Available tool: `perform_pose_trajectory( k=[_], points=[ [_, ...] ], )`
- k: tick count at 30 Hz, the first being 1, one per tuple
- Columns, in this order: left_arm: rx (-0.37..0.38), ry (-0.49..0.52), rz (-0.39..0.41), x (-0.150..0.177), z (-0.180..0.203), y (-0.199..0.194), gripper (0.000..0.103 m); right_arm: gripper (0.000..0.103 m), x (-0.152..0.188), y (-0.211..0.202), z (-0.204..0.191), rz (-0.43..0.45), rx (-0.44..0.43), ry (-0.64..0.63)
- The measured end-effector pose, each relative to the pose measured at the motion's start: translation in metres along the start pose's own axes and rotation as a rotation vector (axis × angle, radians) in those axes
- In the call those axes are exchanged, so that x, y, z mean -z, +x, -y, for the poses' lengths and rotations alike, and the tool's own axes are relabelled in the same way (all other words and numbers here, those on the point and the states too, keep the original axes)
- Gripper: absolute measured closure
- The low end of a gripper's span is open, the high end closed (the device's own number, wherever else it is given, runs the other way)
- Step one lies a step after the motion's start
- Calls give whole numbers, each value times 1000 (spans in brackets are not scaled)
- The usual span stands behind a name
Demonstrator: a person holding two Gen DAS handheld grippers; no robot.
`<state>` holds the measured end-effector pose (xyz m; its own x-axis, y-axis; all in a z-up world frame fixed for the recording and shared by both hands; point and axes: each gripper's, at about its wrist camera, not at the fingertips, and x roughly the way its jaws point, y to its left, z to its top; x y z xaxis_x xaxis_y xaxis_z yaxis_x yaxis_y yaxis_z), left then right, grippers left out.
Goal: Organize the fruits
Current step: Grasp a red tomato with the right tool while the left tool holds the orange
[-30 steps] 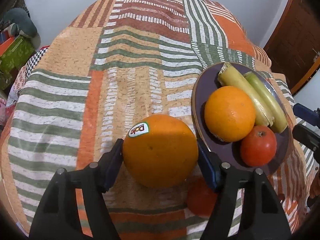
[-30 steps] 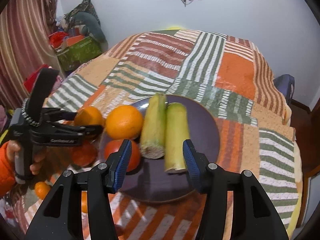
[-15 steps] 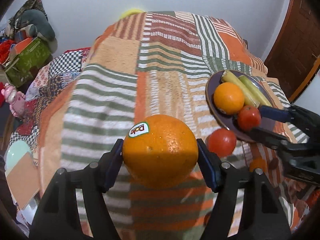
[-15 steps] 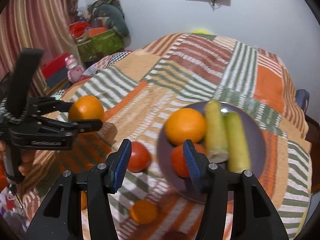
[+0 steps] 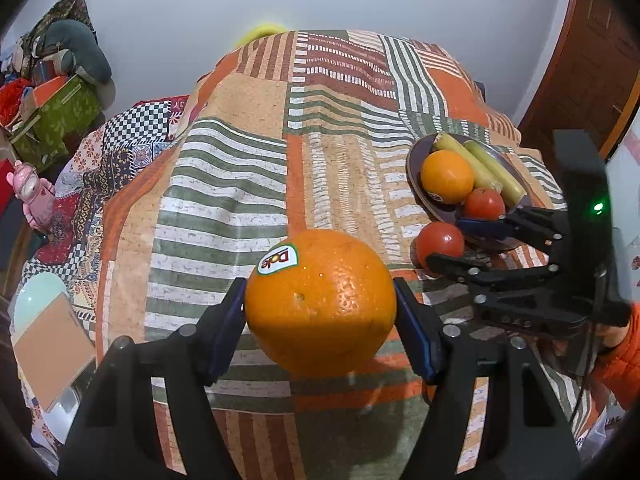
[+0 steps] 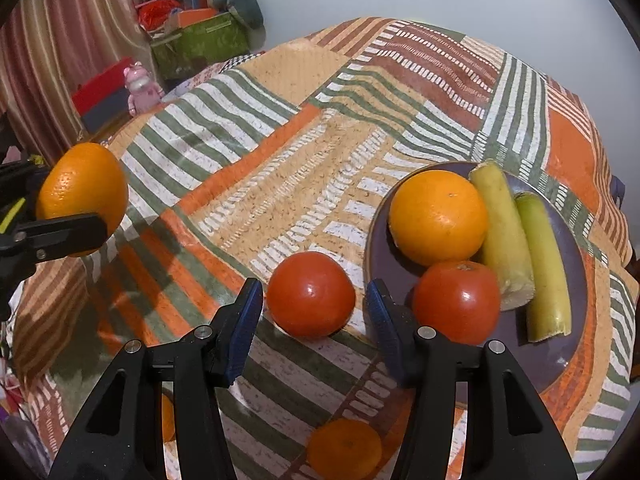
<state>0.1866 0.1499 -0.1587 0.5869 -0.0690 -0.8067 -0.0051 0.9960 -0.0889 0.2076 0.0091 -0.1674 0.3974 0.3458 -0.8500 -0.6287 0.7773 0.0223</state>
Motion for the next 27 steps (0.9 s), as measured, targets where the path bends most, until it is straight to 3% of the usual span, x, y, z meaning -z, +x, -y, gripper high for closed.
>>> perform_pose_trajectory(
  k=[9, 11, 15, 27],
  points=[
    [18, -21, 1, -3, -2, 2, 33, 53, 0, 13, -8, -51, 23, -34],
    [20, -24, 3, -3, -1, 2, 34, 57, 0, 12, -7, -49, 26, -35],
    [20, -22, 9, -5, 1, -2, 34, 57, -1, 9, -1, -43, -1, -12],
    [27, -9, 52, -19, 23, -20, 33, 58, -3, -52, 16, 98, 3, 34]
  ],
)
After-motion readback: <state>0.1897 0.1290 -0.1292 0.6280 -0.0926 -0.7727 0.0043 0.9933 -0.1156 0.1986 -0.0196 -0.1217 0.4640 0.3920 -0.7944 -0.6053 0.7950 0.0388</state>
